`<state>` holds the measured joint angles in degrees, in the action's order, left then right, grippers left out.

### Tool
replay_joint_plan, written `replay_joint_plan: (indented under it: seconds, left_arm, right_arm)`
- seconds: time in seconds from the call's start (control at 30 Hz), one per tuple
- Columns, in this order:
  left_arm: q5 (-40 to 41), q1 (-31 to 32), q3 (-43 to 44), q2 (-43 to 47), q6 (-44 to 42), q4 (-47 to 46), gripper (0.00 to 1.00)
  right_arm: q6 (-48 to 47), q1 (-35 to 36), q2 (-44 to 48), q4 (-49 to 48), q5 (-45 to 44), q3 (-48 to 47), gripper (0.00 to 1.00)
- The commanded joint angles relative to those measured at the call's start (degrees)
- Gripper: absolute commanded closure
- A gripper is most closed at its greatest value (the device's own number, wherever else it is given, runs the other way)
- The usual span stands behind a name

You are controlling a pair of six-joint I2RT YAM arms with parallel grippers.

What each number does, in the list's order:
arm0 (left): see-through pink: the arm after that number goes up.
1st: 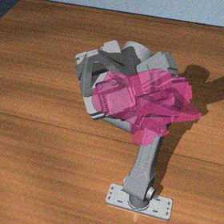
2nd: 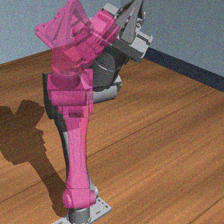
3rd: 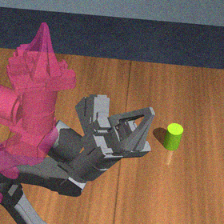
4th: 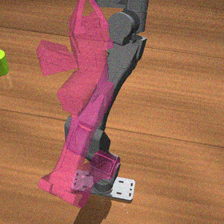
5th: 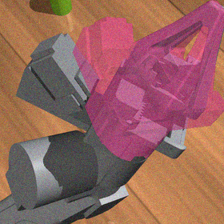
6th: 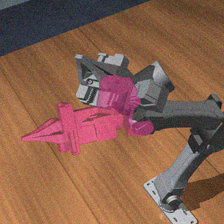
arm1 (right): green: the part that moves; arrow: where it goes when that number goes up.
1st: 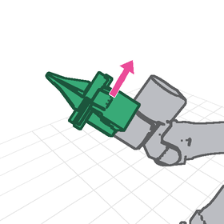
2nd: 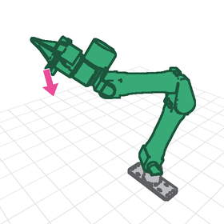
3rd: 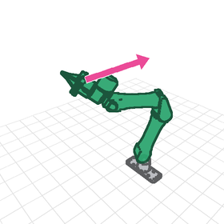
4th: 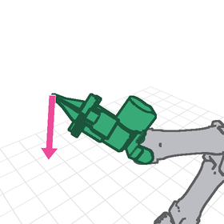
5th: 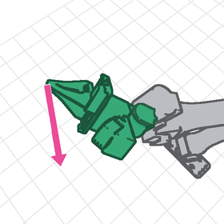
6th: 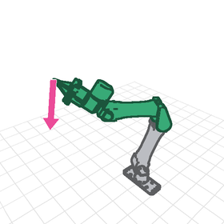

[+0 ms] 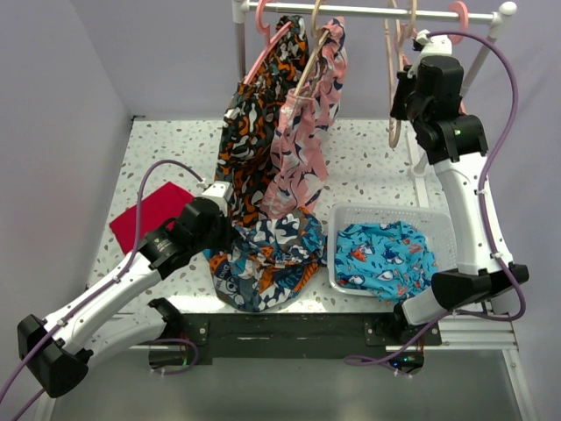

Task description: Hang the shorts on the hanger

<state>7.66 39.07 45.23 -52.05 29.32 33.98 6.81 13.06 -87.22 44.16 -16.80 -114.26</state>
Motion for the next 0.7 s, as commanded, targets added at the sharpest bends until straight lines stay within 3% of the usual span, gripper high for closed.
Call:
replay_joint_plan:
  seconds: [0.0,0.37,0.67]
  left_arm:
    - [-0.3,-0.2,2.2,0.9,-0.9,-1.1,0.98]
    - [0.1,-0.2,2.0,0.6,-0.5,-1.2,0.98]
    - [5.4,-0.2,0.4,1.0,3.5,-1.5,1.00]
  right_arm:
    - [-0.9,-0.2,3.1,-2.6,3.2,-2.5,1.00]
    - [3.8,-0.1,7.6,2.8,5.6,-1.5,1.00]
    - [9.4,-0.1,19.2,9.2,11.6,7.7,1.00]
